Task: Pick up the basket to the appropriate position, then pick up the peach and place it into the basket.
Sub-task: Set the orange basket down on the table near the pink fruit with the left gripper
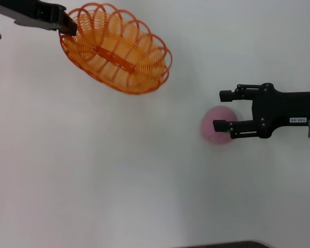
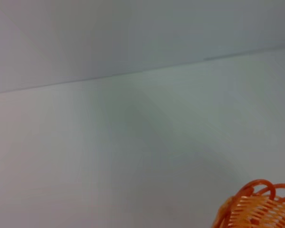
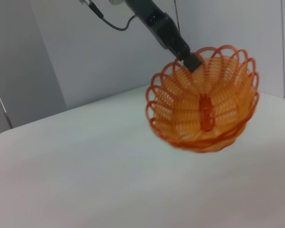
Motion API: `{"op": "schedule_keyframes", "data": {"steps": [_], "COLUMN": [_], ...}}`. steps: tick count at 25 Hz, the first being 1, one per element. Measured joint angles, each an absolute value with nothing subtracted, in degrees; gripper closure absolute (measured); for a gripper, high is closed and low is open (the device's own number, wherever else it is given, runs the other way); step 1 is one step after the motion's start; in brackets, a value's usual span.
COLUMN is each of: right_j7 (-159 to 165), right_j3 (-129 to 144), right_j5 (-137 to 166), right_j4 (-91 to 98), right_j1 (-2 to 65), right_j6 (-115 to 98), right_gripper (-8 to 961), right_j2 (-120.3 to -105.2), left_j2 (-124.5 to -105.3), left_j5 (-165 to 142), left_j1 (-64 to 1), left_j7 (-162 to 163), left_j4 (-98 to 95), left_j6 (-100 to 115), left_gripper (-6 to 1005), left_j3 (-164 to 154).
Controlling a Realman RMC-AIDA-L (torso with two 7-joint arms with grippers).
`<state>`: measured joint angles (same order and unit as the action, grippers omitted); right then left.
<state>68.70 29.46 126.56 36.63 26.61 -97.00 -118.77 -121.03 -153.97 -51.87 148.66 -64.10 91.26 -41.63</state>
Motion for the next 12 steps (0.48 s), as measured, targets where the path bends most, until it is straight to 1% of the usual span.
{"op": "schedule_keyframes", "data": {"steps": [7,12], "right_j7": [64.93,62.31], "right_j3": [29.44,29.44], "right_j5": [126.6,126.56], "right_j4": [34.42,34.0], "right_j1": [26.21,25.79], "right_j6": [-96.29,-95.42], "right_gripper": [172,174], "right_j2": [-118.44,-118.49], "left_j2": [-123.88,-124.39], "left_j5": [-153.47,-148.68], "left_j1": [-46.73,-41.7], "left_j7": [158.19,161.02], "left_j4": [-64.92,-63.95], "left_j6": [85.39,80.67], "left_gripper": [933,932], "left_j3": [-42.0,-43.91]}}
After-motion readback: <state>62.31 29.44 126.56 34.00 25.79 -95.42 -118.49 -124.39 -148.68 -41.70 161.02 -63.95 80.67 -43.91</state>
